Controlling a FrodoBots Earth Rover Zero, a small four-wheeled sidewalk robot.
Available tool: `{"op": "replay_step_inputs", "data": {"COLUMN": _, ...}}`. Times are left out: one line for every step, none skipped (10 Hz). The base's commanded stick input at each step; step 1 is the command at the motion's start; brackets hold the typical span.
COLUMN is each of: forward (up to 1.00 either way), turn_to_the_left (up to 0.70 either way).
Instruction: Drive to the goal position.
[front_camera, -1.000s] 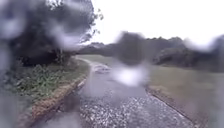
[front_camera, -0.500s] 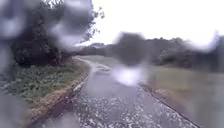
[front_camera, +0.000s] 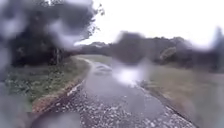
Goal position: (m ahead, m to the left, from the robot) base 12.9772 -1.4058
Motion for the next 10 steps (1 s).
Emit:
{"op": "replay_step_inputs", "data": {"forward": 0.7, "turn_to_the_left": 0.0}}
{"op": "replay_step_inputs", "data": {"forward": 0.7, "turn_to_the_left": 0.0}}
{"op": "replay_step_inputs", "data": {"forward": 0.7, "turn_to_the_left": 0.0}}
{"op": "replay_step_inputs", "data": {"forward": 0.7, "turn_to_the_left": 0.0}}
{"op": "replay_step_inputs", "data": {"forward": 0.7, "turn_to_the_left": 0.03}}
{"op": "replay_step_inputs", "data": {"forward": 0.7, "turn_to_the_left": 0.16}}
{"op": "replay_step_inputs", "data": {"forward": 0.7, "turn_to_the_left": 0.28}}
{"op": "replay_step_inputs", "data": {"forward": 0.7, "turn_to_the_left": 0.23}}
{"op": "replay_step_inputs", "data": {"forward": 0.7, "turn_to_the_left": 0.18}}
{"op": "replay_step_inputs", "data": {"forward": 0.7, "turn_to_the_left": 0.11}}
